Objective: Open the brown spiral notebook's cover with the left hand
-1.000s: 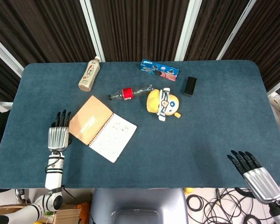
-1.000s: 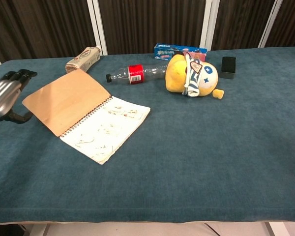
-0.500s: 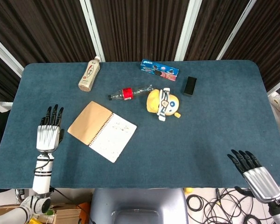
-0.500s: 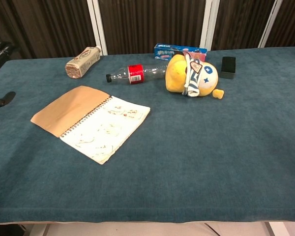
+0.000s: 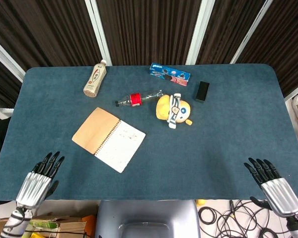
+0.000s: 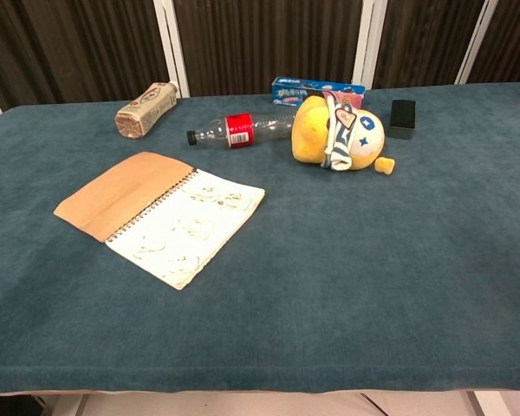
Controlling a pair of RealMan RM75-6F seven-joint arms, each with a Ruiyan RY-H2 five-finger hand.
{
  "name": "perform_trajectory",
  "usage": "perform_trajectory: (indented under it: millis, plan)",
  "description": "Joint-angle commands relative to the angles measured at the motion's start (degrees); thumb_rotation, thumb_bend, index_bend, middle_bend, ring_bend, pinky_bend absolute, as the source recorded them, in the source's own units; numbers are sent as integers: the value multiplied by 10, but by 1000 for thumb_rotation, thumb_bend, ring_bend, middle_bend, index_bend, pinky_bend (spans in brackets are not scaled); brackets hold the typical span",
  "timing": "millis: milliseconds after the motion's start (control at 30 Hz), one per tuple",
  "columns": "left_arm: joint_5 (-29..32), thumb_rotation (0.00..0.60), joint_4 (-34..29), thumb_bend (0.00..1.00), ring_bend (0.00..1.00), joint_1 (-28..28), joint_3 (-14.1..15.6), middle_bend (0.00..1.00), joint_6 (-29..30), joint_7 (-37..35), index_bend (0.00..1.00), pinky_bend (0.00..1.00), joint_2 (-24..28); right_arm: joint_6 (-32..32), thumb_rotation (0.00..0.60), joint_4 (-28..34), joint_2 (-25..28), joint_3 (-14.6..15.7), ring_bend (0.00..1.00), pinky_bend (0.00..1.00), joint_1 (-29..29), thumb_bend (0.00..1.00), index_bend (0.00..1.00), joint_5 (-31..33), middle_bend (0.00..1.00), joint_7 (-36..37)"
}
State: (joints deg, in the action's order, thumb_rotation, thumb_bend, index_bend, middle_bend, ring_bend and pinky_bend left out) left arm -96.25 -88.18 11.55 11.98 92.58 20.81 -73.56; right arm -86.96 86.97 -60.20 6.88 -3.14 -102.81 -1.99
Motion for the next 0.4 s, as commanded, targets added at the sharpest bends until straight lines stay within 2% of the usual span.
perform_trajectory:
  millis: [33, 200, 400]
  plan:
    - [-45, 600, 2, 374, 5, -24, 23, 0, 21, -9, 0, 333, 22, -2, 600, -1, -4, -2, 0, 73, 2, 18, 0, 2, 0, -3]
    - [-44, 600, 13, 373, 25, -39, 10, 0, 35, -45, 0, 344, 28, -5, 600, -4, -10, -4, 0, 73, 4, 19, 0, 2, 0, -11]
    - [-30, 600, 15, 372, 29, -54, -6, 0, 30, -47, 0, 345, 29, -6, 600, -6, -10, -2, 0, 73, 4, 18, 0, -3, 0, -9]
